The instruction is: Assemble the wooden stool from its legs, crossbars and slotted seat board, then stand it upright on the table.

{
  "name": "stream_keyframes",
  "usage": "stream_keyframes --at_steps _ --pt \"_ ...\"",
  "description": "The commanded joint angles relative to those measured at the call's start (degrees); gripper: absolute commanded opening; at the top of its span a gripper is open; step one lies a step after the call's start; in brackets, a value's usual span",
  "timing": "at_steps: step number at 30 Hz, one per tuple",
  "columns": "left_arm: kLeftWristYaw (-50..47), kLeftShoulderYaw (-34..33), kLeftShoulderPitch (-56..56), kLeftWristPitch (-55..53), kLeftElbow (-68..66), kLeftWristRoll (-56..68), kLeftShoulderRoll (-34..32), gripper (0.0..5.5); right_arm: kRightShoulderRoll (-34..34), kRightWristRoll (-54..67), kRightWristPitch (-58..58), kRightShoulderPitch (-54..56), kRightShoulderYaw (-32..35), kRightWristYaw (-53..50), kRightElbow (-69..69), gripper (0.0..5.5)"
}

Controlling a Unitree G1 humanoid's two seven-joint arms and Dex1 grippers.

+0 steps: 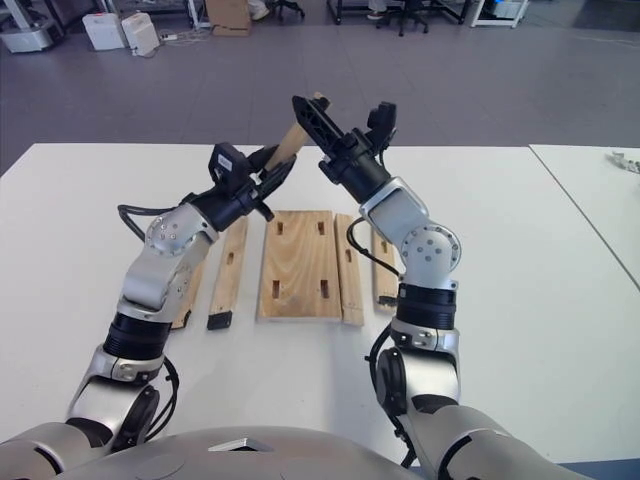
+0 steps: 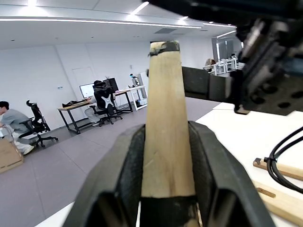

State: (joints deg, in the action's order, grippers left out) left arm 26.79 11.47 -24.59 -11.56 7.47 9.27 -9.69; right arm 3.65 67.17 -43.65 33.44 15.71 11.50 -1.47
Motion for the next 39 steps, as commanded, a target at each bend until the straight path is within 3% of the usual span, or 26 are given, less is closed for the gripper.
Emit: stream_keyframes --at_steps 1,12,14,18,22,28,39 --pt "1.56 1.54 -0.81 0.81 1.21 -1.43 -0.91 1.28 -0.02 1.79 -1.13 2.25 0.47 -2.02 -1.18 2.42" --pt "2.77 2.07 -0.61 0.11 3.76 -1.26 -1.27 1.28 2.19 1.91 -2.69 0.08 0.6 -3.27 -2.94 0.4" --pt "2.82 2.77 -0.44 -0.81 3.82 -1.91 -1.63 1.28 2.85 1.85 -2.97 -0.75 0.71 -3.4 -3.89 0.4" --pt "0.97 1.64 2.34 -2.16 3.08 -3.12 -3.0 2.13 7.05 -3.61 -0.98 -9.08 2.06 -3.0 -8.05 0.4" --pt "-4.11 -6.33 8.96 -5.13 4.27 0.53 -1.78 2.82 6.89 -13.62 5.38 -20.47 1.06 -3.02 -8.83 0.4" --pt "-7.84 -9.26 8.99 -5.85 3.02 0.74 -0.46 2.85 2.58 -22.4 14.51 -23.02 -0.5 -1.83 -1.67 0.4" --pt "-10.04 -9.14 9.28 -5.64 2.35 0.39 -0.16 2.85 3.06 -31.52 22.86 -24.78 -2.08 2.99 5.57 0.4"
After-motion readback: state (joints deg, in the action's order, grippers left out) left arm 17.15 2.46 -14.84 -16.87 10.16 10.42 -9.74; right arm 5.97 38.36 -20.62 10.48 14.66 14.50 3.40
